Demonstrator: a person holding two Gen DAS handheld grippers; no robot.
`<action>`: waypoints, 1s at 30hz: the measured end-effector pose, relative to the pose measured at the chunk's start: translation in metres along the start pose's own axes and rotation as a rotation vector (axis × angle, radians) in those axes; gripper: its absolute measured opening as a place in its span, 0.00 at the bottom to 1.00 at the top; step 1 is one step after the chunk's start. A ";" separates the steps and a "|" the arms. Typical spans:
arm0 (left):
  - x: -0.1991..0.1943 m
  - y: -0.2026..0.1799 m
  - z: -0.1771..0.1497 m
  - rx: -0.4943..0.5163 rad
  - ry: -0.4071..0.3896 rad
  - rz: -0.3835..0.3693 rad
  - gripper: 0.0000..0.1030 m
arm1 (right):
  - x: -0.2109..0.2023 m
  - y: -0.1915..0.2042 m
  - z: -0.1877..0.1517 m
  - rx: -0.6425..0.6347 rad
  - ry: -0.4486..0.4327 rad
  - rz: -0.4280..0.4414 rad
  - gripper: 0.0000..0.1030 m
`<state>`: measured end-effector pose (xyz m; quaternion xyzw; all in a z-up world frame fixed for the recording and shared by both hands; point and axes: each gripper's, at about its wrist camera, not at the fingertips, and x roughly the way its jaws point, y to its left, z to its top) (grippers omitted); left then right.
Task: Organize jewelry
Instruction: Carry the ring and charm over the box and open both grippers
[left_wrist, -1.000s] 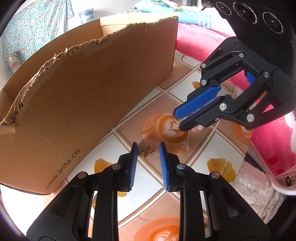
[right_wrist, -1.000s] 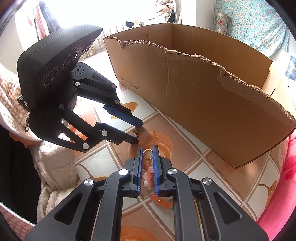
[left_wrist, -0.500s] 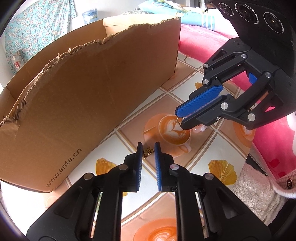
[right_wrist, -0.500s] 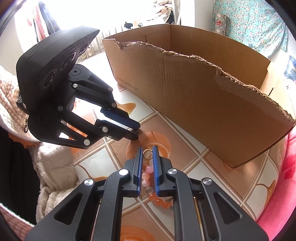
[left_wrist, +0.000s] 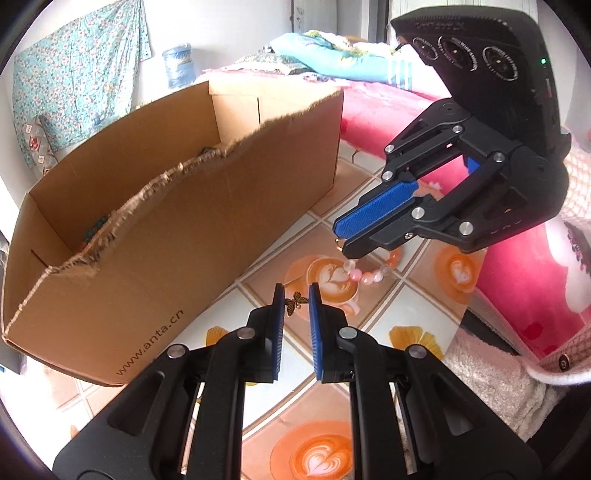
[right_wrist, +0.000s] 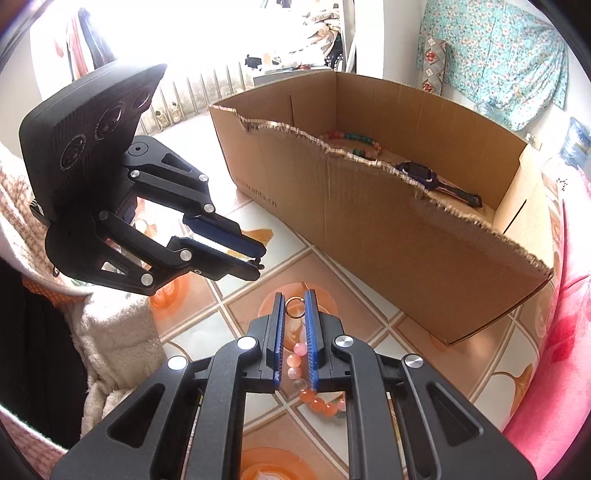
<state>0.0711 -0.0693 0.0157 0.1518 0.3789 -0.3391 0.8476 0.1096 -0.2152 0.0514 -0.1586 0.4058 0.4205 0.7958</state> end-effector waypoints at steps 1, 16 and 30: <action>-0.009 0.002 0.003 -0.005 -0.025 -0.019 0.12 | -0.006 0.000 0.004 0.008 -0.015 -0.003 0.11; -0.031 0.092 0.057 -0.198 -0.069 0.100 0.12 | -0.018 -0.041 0.080 0.162 -0.163 -0.124 0.11; -0.002 0.128 0.064 -0.290 -0.018 0.169 0.27 | -0.004 -0.059 0.074 0.207 -0.102 -0.206 0.21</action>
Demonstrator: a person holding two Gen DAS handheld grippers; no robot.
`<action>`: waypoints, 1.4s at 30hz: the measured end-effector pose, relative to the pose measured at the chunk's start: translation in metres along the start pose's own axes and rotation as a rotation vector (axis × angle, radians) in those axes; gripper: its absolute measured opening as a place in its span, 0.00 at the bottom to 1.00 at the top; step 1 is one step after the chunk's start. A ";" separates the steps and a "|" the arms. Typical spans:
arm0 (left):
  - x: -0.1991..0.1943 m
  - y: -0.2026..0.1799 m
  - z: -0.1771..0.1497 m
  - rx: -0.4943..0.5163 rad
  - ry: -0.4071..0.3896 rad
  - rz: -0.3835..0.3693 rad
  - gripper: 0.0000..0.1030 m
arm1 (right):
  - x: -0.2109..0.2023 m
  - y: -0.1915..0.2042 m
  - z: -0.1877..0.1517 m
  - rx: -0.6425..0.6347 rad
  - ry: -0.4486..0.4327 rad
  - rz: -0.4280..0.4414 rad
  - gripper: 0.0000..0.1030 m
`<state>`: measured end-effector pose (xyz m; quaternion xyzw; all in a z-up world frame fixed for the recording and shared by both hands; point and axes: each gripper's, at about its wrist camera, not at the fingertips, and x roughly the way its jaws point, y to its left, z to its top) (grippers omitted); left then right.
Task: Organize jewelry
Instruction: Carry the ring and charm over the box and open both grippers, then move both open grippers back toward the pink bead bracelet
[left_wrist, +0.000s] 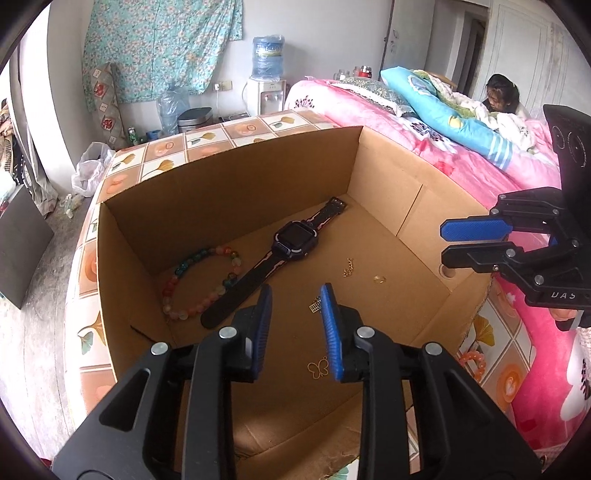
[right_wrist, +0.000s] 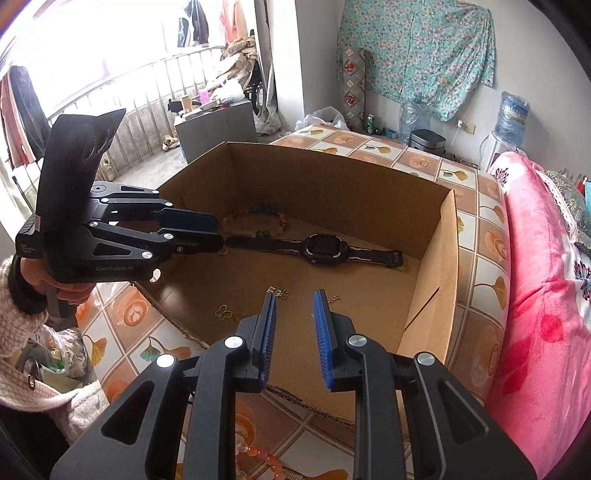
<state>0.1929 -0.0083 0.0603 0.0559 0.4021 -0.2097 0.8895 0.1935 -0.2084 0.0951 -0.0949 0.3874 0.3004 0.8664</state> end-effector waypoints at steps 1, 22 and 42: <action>-0.003 0.000 0.000 -0.001 -0.009 0.002 0.28 | -0.002 0.001 0.000 0.002 -0.006 -0.003 0.22; -0.115 -0.049 -0.079 0.130 -0.202 -0.130 0.77 | -0.129 0.038 -0.073 0.268 -0.337 -0.098 0.53; 0.005 -0.135 -0.096 0.139 -0.029 -0.045 0.82 | -0.074 0.059 -0.171 0.217 -0.069 -0.603 0.62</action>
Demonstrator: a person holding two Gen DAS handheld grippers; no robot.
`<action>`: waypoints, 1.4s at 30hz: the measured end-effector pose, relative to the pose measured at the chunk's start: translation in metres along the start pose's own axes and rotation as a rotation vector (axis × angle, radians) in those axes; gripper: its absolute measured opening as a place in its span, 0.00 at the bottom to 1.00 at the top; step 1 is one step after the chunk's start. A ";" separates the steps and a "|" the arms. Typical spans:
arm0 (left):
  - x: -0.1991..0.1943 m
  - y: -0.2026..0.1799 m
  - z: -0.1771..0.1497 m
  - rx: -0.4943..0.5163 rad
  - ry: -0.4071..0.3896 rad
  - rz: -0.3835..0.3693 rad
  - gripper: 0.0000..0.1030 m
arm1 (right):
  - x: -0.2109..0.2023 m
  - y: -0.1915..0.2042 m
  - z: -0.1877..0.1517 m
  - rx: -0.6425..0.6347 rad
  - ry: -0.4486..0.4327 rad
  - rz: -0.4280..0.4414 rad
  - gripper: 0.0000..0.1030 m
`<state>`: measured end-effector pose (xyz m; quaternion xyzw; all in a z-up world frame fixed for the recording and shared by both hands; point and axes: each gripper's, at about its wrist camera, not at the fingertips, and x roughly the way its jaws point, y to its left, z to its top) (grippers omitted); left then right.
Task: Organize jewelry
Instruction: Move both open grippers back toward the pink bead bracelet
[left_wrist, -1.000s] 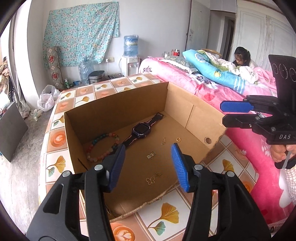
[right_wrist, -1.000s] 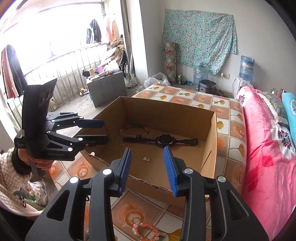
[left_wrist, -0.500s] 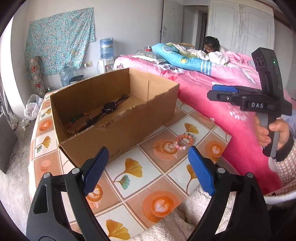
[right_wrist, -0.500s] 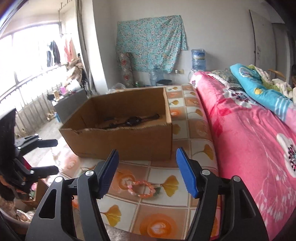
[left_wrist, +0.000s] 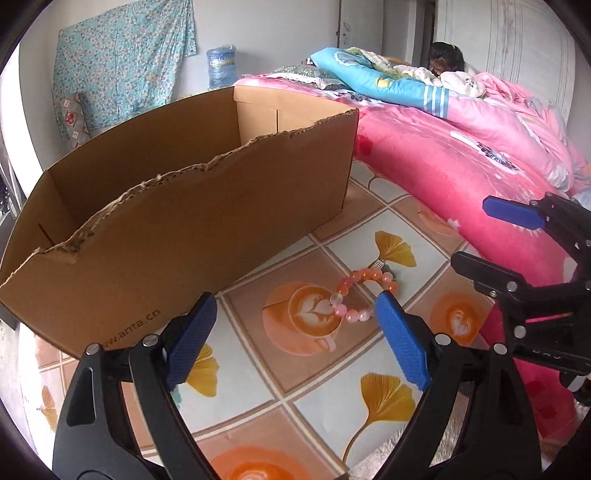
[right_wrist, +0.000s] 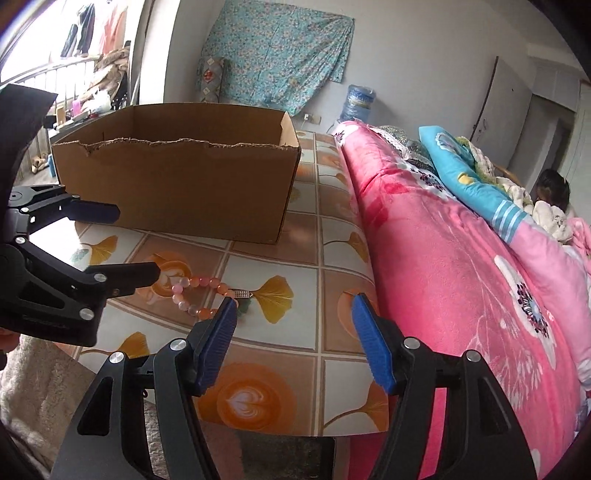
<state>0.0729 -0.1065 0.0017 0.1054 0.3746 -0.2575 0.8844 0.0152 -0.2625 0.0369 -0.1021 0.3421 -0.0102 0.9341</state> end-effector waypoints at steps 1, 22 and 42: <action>0.007 -0.003 0.002 0.005 0.007 -0.004 0.82 | 0.001 -0.003 -0.001 0.013 0.000 0.006 0.62; 0.009 0.045 -0.035 -0.127 0.137 0.052 0.89 | 0.026 -0.019 -0.008 0.145 0.012 0.140 0.64; 0.024 0.030 -0.020 -0.029 0.079 0.166 0.89 | 0.019 -0.002 -0.009 0.142 0.044 0.152 0.65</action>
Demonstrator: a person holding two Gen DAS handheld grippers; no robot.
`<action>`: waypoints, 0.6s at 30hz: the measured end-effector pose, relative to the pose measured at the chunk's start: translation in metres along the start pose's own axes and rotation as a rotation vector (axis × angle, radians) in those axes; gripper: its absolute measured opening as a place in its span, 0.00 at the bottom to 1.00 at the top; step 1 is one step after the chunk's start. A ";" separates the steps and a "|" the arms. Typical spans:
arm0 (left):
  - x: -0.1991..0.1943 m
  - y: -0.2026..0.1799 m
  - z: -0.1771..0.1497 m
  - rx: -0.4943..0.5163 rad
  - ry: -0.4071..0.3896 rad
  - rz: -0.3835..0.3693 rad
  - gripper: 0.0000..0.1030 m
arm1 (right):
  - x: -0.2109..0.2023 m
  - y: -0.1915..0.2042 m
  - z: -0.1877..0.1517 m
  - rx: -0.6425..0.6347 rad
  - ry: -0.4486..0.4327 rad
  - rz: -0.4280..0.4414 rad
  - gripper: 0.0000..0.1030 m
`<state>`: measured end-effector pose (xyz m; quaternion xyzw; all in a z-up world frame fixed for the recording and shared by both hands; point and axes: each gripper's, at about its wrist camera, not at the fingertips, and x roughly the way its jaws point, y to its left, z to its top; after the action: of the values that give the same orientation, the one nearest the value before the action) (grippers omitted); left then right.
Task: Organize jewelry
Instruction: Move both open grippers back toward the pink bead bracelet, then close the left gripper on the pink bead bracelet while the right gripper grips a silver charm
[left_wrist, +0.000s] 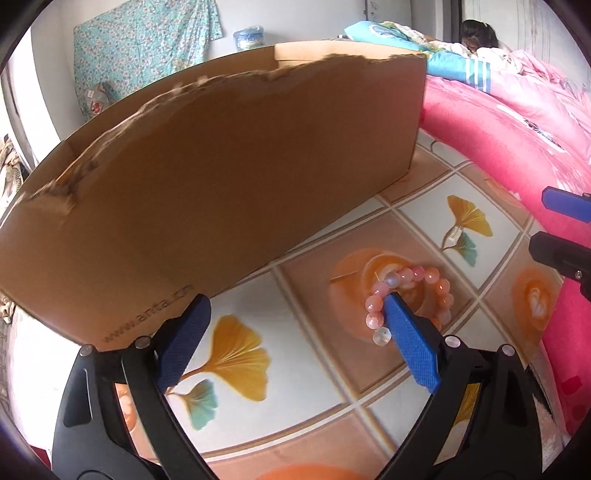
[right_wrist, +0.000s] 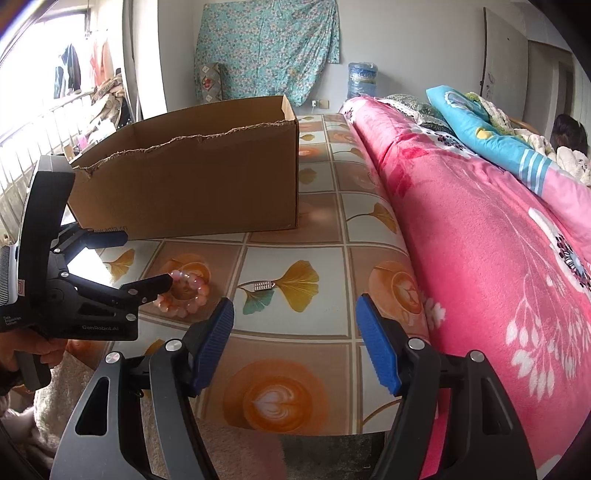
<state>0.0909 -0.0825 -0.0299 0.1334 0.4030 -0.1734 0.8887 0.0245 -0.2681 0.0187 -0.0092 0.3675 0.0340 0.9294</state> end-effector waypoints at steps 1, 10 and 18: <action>-0.002 0.008 -0.003 -0.018 0.007 0.010 0.89 | 0.002 0.004 0.001 -0.009 0.003 0.009 0.65; -0.021 0.061 -0.024 -0.128 -0.008 0.043 0.89 | 0.024 0.033 0.002 -0.057 0.061 0.063 0.73; -0.058 0.045 -0.030 -0.089 -0.146 -0.111 0.89 | 0.035 0.036 -0.005 -0.045 0.128 0.047 0.78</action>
<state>0.0543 -0.0187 -0.0008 0.0583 0.3514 -0.2136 0.9097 0.0438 -0.2305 -0.0091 -0.0236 0.4253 0.0636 0.9025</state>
